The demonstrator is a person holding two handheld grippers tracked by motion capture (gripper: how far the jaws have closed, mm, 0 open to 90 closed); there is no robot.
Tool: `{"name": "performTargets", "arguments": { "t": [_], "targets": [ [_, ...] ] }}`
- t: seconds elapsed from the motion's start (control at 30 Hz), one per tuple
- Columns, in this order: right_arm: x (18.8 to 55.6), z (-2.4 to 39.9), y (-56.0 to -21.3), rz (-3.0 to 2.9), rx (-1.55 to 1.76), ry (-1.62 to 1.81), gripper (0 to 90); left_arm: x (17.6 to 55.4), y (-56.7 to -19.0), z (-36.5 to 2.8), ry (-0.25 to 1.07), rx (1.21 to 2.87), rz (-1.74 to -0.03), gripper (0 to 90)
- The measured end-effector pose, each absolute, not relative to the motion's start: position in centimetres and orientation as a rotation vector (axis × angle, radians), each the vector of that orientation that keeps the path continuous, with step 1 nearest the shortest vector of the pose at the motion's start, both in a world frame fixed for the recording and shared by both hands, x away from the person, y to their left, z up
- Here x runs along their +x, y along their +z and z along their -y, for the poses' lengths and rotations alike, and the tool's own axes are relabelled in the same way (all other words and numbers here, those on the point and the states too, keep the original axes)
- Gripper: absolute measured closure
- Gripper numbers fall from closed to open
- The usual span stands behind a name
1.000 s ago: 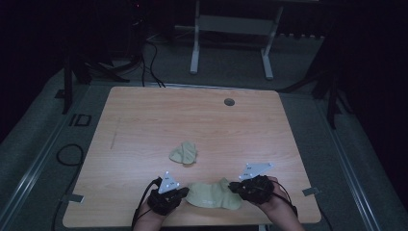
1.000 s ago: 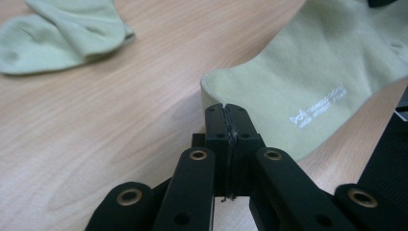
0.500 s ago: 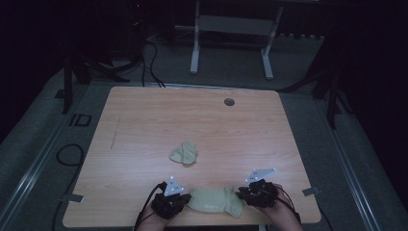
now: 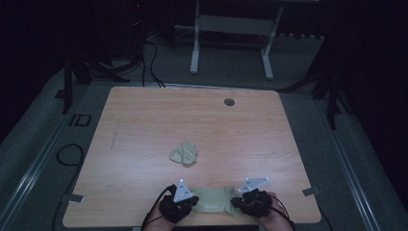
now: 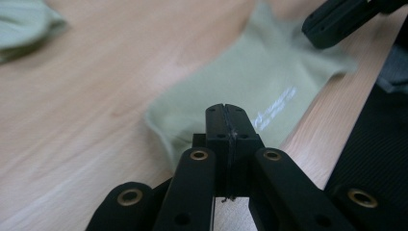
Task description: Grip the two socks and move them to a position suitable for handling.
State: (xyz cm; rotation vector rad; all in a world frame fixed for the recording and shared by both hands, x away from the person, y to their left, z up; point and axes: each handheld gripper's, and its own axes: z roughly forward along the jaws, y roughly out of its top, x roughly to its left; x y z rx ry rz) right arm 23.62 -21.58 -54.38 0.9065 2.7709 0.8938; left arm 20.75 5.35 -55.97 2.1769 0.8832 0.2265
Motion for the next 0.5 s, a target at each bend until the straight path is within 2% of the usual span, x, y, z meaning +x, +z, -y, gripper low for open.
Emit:
{"name": "performTargets", "arguments": {
  "t": [0.1, 0.5],
  "targets": [
    [23.7, 21.7, -54.7, -2.782, 0.908, 0.866, 85.6, 21.1, -56.7, -5.3, 0.176, 2.181, -0.905, 89.5],
    [24.3, 23.6, -54.7, -2.713, 0.957, 0.846, 84.8, 20.9, -57.0, -4.7, 0.128, 2.145, -0.899, 89.2]
  ]
}}
